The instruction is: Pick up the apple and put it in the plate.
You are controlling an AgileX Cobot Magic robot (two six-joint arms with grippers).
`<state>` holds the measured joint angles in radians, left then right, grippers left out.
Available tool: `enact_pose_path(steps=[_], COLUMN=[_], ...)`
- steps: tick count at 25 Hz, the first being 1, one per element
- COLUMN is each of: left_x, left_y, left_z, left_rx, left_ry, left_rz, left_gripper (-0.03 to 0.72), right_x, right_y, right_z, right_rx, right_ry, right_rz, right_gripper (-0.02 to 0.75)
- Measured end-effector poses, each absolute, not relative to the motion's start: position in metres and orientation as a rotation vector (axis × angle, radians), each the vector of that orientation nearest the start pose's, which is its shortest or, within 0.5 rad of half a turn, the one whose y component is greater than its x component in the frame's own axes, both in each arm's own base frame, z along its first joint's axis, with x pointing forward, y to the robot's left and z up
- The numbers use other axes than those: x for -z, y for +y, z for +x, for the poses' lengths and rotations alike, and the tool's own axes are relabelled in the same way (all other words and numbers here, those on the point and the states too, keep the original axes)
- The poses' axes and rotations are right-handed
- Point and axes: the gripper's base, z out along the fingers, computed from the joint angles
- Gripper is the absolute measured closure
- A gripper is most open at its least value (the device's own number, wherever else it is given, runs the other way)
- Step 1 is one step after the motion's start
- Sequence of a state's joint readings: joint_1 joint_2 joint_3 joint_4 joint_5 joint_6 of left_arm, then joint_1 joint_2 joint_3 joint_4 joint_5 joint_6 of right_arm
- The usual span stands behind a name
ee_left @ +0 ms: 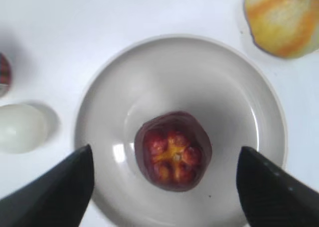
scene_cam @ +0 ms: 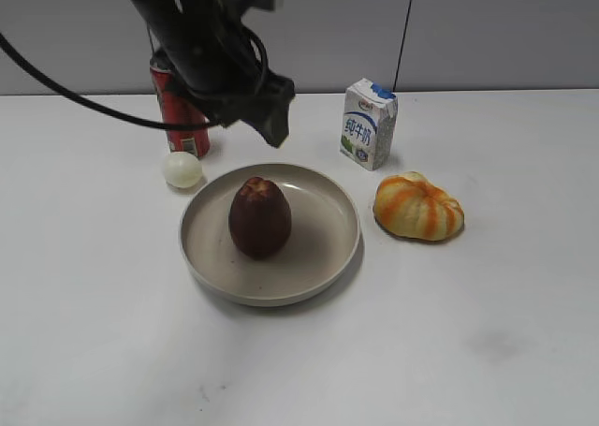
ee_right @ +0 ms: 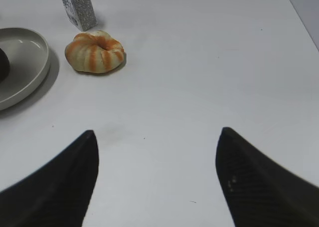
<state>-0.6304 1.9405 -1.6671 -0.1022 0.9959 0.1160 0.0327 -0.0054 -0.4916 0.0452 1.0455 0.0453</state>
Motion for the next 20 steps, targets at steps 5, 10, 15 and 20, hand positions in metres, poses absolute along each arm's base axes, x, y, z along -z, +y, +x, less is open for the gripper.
enact_pose_path(steps=[5, 10, 15, 20], left_x=[-0.324, -0.346, -0.330, -0.307], left_y=[-0.223, -0.170, -0.110, -0.053], left_z=[0.321, 0.312, 0.289, 0.230], left_rx=[0.159, 0.098, 0.056, 0.061], left_ry=[2.559, 2.617, 2.734, 2.769], left_rz=[0.948, 0.811, 0.620, 0.397], left_gripper=[0.001, 0.011, 0.024, 0.041], right_x=[-0.276, -0.276, -0.276, -0.276], right_y=[0.003, 0.003, 0.003, 0.003], right_z=[-0.004, -0.004, -0.004, -0.004], right_rx=[-0.103, -0.103, -0.103, -0.103], right_ry=[2.033, 2.033, 2.033, 2.033], right_rz=[0.011, 0.011, 0.011, 0.011], right_gripper=[0.153, 0.153, 0.153, 0.153])
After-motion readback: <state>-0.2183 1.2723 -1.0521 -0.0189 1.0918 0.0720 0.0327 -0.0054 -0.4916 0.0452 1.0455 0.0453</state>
